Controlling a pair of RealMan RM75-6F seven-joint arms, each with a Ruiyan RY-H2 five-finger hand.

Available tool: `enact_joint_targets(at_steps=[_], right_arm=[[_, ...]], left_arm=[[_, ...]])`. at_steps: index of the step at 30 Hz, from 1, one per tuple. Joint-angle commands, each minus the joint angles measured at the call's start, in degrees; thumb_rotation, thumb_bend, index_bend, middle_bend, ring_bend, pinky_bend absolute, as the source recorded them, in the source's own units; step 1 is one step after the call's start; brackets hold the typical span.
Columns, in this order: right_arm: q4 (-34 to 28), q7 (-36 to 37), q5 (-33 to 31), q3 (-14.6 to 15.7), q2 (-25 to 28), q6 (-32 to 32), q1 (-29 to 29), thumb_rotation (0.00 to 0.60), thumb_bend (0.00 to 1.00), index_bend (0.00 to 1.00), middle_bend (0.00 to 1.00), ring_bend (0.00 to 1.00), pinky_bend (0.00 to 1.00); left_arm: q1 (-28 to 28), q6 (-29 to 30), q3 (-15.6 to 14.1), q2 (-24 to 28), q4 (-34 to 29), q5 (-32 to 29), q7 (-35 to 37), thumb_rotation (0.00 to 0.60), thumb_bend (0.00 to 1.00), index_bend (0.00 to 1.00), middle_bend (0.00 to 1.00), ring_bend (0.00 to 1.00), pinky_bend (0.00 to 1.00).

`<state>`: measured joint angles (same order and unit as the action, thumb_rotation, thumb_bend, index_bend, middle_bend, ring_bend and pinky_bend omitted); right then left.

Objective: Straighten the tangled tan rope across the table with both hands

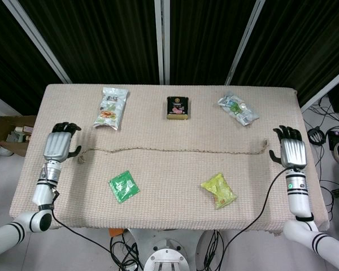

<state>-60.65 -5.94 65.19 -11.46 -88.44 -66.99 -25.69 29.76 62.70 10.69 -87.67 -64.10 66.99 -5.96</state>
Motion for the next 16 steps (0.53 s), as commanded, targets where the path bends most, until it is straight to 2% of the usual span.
enact_joint_targets(at_steps=[1,4,7,11,16], right_arm=[[-11.2,0.7,1.7,0.0,10.4,-3.2,4.0,0.6,0.26,0.21,0.15,0.08,0.14],[-19.8,2.6,3.2,1.6,19.2,-3.6,7.2,0.6,0.27,0.21,0.14,0.07,0.14],[-25.3,4.7,5.0,3.0,25.0,-6.7,10.9,0.6,0.28,0.21,0.14,0.06,0.14],[-28.9,8.0,7.7,5.0,28.4,-12.0,15.8,0.6,0.29,0.2,0.14,0.06,0.14],[-30.4,10.5,11.5,8.1,29.2,-17.2,20.8,0.6,0.29,0.19,0.13,0.05,0.14]], left_arm=[[-4.5,6.9,1.3,8.0,-9.7,0.7,0.3,0.6,0.3,0.27,0.2,0.12,0.13],[-7.9,10.1,0.3,14.0,-16.3,2.4,1.7,0.6,0.3,0.27,0.2,0.12,0.13],[-11.3,12.4,-2.3,19.5,-21.4,5.5,3.8,0.6,0.3,0.27,0.2,0.12,0.13],[-15.9,17.3,-4.9,23.4,-26.5,7.6,3.4,0.6,0.28,0.27,0.2,0.12,0.13],[-21.4,23.7,-8.4,25.4,-30.9,11.4,2.4,0.6,0.28,0.27,0.2,0.12,0.13]])
